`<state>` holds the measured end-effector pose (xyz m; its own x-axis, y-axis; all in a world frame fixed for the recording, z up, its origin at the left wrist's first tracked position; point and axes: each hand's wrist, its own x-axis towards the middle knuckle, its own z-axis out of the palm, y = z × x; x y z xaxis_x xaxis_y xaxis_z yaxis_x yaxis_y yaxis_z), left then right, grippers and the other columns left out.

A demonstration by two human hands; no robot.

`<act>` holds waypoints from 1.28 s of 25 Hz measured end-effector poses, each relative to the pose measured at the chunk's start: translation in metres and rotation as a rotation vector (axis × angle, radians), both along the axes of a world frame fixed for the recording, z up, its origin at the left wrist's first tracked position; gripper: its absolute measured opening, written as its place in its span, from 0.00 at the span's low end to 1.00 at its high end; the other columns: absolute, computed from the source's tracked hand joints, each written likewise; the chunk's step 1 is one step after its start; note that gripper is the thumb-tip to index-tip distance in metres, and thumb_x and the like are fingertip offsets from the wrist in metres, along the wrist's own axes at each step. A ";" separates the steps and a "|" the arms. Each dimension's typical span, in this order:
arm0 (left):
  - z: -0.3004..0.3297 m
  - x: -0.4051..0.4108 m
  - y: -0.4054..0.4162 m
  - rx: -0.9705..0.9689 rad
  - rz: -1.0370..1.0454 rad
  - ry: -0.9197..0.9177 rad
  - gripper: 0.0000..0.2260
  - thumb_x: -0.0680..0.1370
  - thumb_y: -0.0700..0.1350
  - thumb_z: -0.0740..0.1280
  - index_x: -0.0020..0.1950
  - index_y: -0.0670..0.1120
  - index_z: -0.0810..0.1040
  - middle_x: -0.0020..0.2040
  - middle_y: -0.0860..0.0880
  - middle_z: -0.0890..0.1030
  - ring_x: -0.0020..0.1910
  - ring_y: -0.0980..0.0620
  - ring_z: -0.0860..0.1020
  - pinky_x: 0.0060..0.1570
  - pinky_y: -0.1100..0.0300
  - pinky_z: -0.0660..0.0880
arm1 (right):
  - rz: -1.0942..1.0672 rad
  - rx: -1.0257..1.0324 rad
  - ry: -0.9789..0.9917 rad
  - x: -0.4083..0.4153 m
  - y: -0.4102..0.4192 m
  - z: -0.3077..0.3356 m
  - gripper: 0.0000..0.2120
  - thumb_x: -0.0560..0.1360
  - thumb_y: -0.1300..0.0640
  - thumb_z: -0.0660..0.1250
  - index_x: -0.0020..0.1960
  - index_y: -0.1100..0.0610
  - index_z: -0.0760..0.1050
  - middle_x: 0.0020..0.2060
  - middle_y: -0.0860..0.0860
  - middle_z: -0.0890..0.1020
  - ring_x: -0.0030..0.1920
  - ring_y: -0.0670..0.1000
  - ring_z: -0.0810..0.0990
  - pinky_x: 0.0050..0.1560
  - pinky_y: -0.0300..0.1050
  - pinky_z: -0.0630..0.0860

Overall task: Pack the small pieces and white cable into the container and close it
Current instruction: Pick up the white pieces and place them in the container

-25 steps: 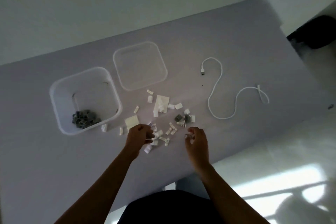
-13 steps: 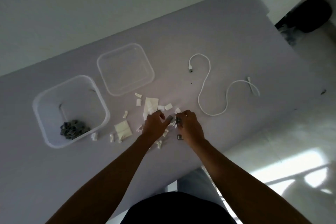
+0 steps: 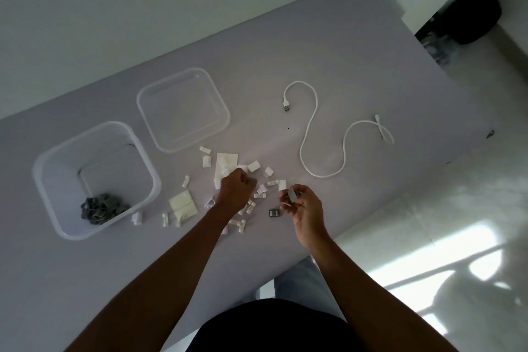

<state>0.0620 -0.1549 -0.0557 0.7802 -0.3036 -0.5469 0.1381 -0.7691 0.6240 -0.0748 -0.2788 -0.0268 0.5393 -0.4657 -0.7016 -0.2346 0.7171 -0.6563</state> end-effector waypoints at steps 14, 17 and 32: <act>0.071 0.034 0.093 -0.215 0.302 0.048 0.19 0.80 0.55 0.62 0.35 0.45 0.74 0.26 0.50 0.71 0.24 0.53 0.67 0.28 0.60 0.65 | 0.837 -1.072 0.323 -0.022 0.030 -0.050 0.12 0.73 0.56 0.73 0.55 0.57 0.77 0.51 0.51 0.80 0.51 0.48 0.78 0.53 0.41 0.77; 0.081 0.057 0.145 -0.034 0.303 -0.215 0.17 0.81 0.51 0.62 0.39 0.40 0.76 0.31 0.46 0.75 0.32 0.47 0.72 0.37 0.56 0.66 | 0.775 -1.005 0.332 -0.011 0.043 -0.049 0.08 0.74 0.55 0.73 0.49 0.57 0.78 0.46 0.52 0.81 0.46 0.50 0.80 0.48 0.40 0.77; 0.068 0.114 0.293 0.634 -0.323 -0.066 0.09 0.79 0.44 0.62 0.54 0.42 0.78 0.52 0.43 0.82 0.51 0.44 0.80 0.51 0.52 0.76 | 0.712 0.272 -0.069 0.160 0.155 0.051 0.13 0.74 0.62 0.56 0.31 0.54 0.63 0.27 0.53 0.70 0.27 0.51 0.65 0.28 0.41 0.57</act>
<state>0.1760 0.1383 0.0124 0.7421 -0.1648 -0.6497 -0.1807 -0.9826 0.0428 0.0851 -0.1241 0.0244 0.6915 0.1951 -0.6955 -0.6653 0.5470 -0.5081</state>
